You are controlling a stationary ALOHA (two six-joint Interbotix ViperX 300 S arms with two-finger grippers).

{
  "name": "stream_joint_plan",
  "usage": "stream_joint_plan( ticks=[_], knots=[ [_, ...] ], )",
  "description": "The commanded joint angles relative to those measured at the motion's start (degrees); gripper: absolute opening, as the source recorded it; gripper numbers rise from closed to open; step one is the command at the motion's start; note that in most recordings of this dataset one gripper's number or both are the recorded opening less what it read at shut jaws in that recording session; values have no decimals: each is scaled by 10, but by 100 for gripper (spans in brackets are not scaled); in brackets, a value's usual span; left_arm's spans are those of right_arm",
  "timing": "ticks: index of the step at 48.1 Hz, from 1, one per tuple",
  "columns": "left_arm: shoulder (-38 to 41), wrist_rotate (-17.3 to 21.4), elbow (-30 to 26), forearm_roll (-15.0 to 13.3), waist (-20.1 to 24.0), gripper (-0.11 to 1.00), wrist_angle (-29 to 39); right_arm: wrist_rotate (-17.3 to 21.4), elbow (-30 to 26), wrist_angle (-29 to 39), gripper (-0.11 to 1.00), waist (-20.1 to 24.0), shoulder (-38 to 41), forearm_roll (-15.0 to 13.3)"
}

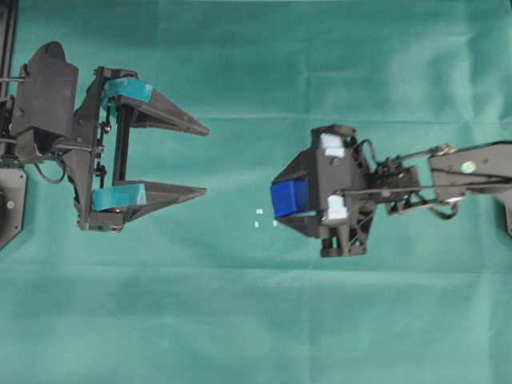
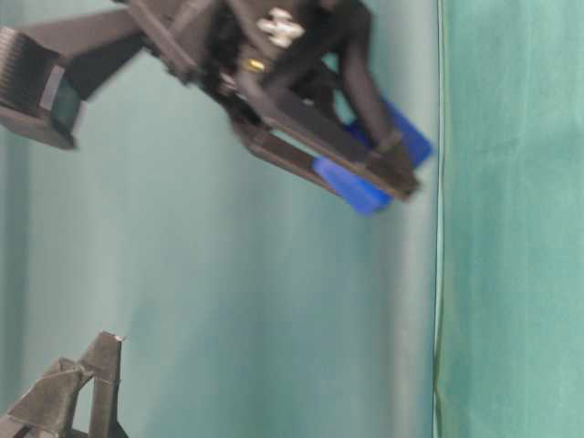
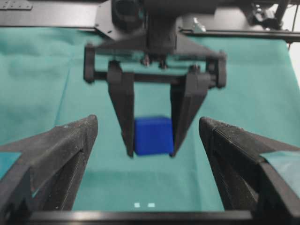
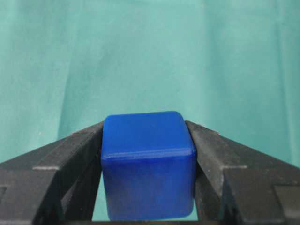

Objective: Handover the blue block to the right arm after grasping it with the left arm, then place it in the designated position.
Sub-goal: 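Lower the cube with the right gripper onto the white-marked spot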

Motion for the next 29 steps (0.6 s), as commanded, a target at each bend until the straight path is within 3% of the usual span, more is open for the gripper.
stream_joint_plan(
  ticks=[1, 29],
  knots=[
    [-2, 0, -13, 0, -1, 100, -5, 1, -18, -27, 54, 0, 13, 5],
    [-2, 0, -13, 0, 0, 100, -6, 0, -32, -142, 54, -8, 142, 51]
  ],
)
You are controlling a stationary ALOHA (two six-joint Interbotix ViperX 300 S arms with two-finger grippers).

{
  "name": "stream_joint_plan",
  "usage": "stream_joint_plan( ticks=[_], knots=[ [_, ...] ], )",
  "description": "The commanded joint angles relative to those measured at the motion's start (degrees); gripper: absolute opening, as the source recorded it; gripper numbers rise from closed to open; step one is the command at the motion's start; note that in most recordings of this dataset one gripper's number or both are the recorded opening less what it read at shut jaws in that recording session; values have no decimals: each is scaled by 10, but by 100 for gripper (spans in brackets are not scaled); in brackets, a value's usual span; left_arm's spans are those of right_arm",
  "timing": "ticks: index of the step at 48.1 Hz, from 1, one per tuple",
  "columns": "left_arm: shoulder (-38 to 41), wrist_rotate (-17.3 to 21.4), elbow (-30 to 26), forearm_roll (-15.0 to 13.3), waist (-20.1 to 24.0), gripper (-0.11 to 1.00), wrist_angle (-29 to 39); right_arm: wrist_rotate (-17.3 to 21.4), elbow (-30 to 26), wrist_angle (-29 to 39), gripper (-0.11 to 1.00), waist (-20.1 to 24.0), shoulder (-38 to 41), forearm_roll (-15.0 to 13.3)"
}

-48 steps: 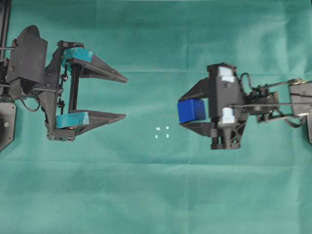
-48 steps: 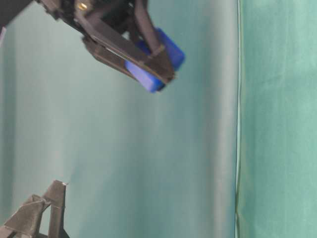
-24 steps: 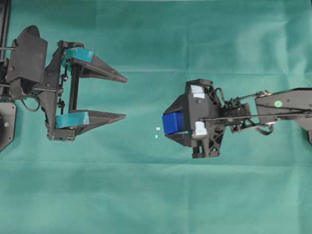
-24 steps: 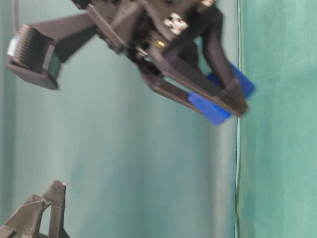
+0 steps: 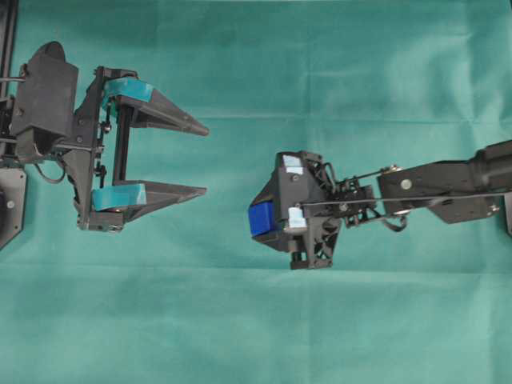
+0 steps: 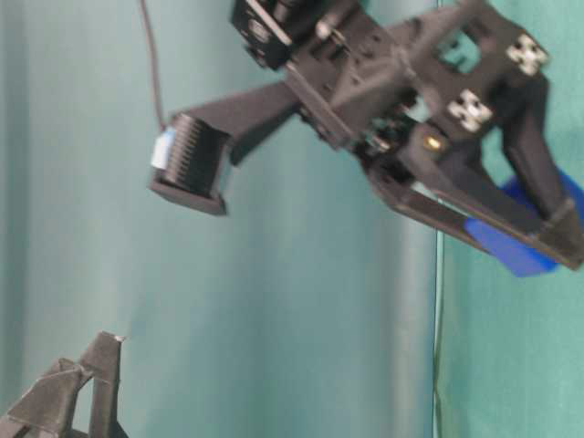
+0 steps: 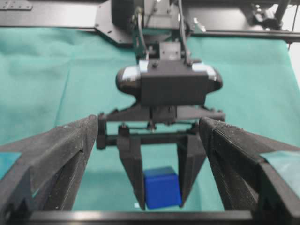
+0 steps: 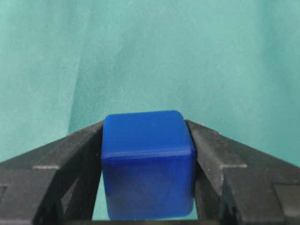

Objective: Handover the blue block to the right arm after grasping it with the left arm, then place it in the designated position.
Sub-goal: 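Lower the cube with the right gripper onto the white-marked spot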

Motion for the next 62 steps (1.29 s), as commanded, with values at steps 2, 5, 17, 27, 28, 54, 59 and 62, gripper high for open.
stream_joint_plan(
  ticks=[2, 5, 17, 27, 28, 54, 59, 62],
  knots=[
    [-3, 0, -12, 0, 0, 100, -4, 1, -20, -15, 54, -4, 10, 7],
    [-3, 0, -12, 0, 0, 100, -4, 1, -23, -15, 54, -6, 17, 9],
    [-3, 0, -12, 0, 0, 100, -2, 1, -33, -25, 54, -11, 39, 9],
    [-3, 1, -12, 0, 0, 100, -2, 1, -39, -31, 54, -12, 56, 15],
    [-3, 0, -12, 0, 0, 100, -3, 1, -39, -31, 54, -12, 56, 15],
    [-3, 0, -13, 0, 0, 100, -2, 1, -40, -40, 54, -12, 59, 16],
    [-3, 0, -13, 0, 0, 100, -3, 1, -40, -40, 54, -12, 59, 16],
    [-3, 0, -12, 0, 0, 100, -3, 1, -40, -40, 54, -12, 58, 16]
  ],
)
